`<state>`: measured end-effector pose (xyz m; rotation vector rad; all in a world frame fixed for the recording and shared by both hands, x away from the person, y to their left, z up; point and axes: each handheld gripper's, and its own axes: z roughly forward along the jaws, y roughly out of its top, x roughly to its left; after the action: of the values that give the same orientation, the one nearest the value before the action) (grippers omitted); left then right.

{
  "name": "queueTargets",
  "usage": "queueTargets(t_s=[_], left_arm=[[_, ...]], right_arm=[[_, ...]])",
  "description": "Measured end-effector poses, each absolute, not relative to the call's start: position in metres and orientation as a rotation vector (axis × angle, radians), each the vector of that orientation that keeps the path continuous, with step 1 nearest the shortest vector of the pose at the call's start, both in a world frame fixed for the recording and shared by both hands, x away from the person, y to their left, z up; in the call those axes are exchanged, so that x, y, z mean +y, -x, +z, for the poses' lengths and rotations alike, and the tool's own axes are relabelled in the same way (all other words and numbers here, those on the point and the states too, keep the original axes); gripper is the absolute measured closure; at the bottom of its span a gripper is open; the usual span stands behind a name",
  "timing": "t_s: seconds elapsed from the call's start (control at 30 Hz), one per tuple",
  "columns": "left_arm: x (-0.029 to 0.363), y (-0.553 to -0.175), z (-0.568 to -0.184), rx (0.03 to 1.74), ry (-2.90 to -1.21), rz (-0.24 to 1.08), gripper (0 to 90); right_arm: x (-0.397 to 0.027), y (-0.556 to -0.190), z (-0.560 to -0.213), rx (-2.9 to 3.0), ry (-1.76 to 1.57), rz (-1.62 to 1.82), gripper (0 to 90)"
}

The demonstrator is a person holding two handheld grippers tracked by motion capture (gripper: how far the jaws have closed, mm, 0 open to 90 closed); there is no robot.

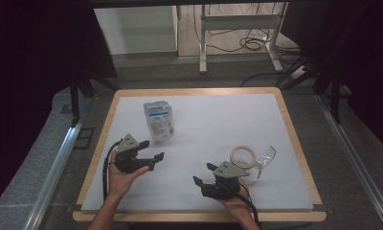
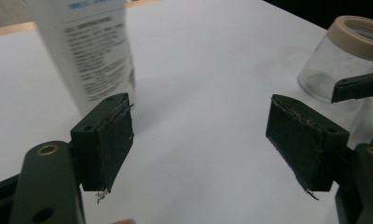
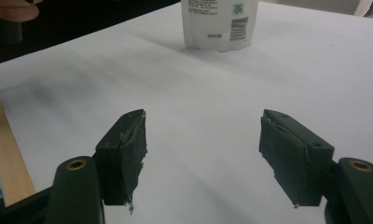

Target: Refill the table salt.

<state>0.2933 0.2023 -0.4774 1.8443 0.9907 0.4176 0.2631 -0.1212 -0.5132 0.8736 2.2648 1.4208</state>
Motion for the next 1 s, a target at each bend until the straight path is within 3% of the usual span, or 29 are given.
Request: queueTargets(t_s=[0.5,0.77,0.93,1.0], left_arm=[[0.233,-0.326,-0.478,1.093,-1.793,0.492,26.9],[0.226,-0.366,-0.468,1.058,-1.809,0.57,34.4],[0.224,-0.389,-0.459,1.035,-1.795,0.571,38.7],[0.225,-0.396,-0.459,1.021,-1.776,0.528,44.5]], right_arm=[[-0.119,-0.268,-0.521,2.281,-0.881,1.402,32.4],[-0.117,-0.267,-0.522,2.286,-0.872,1.393,32.4],[-0.116,-0.266,-0.523,2.289,-0.864,1.388,32.4],[-0.116,-0.266,-0.523,2.291,-0.862,1.386,32.4]])
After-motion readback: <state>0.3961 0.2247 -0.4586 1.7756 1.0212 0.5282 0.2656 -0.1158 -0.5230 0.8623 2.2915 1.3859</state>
